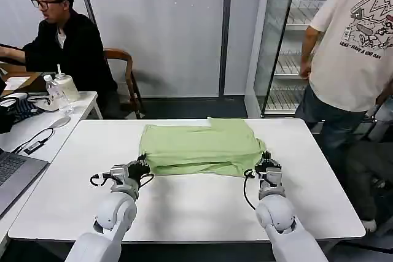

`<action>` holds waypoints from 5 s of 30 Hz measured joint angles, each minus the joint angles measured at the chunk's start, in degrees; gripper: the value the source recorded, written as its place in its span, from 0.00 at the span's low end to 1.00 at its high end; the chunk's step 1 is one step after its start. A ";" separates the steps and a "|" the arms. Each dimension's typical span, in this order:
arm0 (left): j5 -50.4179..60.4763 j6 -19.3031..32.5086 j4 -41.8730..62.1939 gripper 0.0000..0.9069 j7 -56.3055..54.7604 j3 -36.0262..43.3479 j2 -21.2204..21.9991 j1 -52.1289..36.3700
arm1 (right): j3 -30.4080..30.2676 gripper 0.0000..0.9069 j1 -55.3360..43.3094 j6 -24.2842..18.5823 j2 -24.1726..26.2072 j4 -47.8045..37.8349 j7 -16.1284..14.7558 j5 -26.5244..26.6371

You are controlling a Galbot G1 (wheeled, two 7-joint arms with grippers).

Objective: Fold and organize the clothes.

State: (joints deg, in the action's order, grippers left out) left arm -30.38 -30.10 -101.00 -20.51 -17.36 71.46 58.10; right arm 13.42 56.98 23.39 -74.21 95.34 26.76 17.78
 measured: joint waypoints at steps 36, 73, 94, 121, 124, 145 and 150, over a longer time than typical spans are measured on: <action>4.89 3.26 -1.89 1.00 1.12 0.22 -0.68 3.30 | 2.92 1.00 4.04 -0.88 0.16 4.88 0.45 -1.66; 4.87 5.37 6.45 0.02 0.99 2.61 -0.77 2.59 | 1.48 0.00 4.61 -2.78 -1.98 -1.07 -0.67 0.97; 5.40 5.62 5.28 0.02 0.44 3.14 -0.95 4.01 | 1.69 0.00 7.65 -1.75 -1.97 2.16 0.56 1.44; 5.09 4.31 -13.05 0.02 -3.98 -1.73 -6.62 24.42 | -0.16 0.00 24.90 1.63 1.13 18.20 6.95 -0.26; 4.99 4.11 -15.15 0.02 -4.68 -2.45 -7.27 27.07 | -0.37 0.00 26.76 2.09 2.28 19.44 7.61 -0.36; 6.18 4.09 -24.69 0.02 -7.55 -5.68 -8.38 41.03 | -2.94 0.00 36.31 2.39 3.32 24.48 11.96 -2.41; 6.36 4.11 -25.40 0.02 -7.86 -5.91 -8.22 42.25 | -3.82 0.00 36.69 1.76 3.12 24.51 12.25 -2.79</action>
State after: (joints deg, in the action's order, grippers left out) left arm -24.02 -25.99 -126.40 -28.37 -23.27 63.24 100.34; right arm 9.60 93.67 25.15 -71.09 119.85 39.01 14.99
